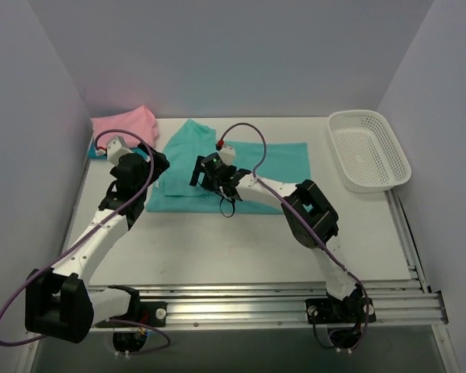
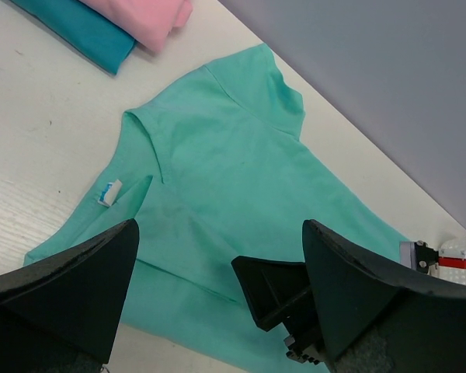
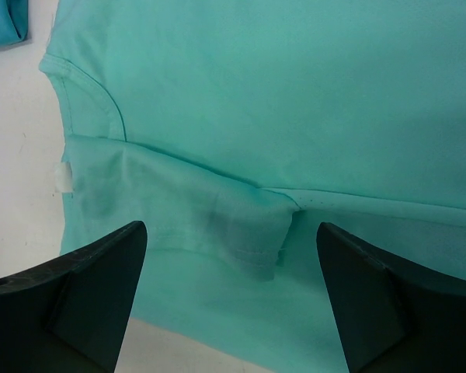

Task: Fold and stack the t-shirts
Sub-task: Fold the tshirt

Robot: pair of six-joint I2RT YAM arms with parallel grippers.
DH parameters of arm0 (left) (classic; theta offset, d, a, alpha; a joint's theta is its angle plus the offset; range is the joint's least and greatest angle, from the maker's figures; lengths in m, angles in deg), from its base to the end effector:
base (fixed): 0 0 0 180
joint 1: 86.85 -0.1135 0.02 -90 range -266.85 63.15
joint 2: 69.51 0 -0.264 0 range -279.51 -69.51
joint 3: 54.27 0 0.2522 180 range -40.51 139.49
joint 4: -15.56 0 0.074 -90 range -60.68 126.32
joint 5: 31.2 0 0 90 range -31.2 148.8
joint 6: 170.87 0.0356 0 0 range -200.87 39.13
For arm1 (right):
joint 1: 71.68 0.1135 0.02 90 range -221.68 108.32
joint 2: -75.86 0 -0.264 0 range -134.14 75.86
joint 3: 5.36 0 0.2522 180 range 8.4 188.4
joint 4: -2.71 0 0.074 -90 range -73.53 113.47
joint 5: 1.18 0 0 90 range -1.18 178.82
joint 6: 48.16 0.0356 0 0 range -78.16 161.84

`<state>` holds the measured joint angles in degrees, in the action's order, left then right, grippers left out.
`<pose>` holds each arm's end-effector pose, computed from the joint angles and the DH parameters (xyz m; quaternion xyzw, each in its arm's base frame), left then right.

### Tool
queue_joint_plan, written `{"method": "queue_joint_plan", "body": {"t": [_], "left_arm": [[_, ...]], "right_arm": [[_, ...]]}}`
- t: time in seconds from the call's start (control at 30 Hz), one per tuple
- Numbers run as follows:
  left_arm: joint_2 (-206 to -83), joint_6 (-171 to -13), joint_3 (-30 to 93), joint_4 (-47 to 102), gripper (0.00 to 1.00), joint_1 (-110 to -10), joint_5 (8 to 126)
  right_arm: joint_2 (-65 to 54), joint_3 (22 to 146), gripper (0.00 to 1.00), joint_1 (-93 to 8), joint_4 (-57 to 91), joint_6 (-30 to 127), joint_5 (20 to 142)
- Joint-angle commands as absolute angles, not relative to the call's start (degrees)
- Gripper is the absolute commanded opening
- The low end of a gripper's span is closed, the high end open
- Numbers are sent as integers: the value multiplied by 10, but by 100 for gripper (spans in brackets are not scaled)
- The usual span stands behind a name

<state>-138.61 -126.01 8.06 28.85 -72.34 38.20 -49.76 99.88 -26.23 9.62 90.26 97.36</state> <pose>0.2714 -0.0573 0.2936 -0.3118 0.7505 -0.1533 0.5621 0.3596 0.3578 0.1902 0.0608 0.8503 0.3357 0.4008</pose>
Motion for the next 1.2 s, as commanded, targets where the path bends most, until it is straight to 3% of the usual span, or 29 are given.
{"method": "queue_joint_plan", "body": {"t": [0.0,0.87,1.17], "left_arm": [[-1390,-1255,84,275,95,-727,381],[-1369,-1249,77,279,95,-728,364],[-1364,-1246,76,281,95,-729,360]], "right_arm": [[-463,1012,87,-247,119,909,987],[-546,1089,85,-205,124,942,966],[-558,1105,73,-183,137,940,974]]}}
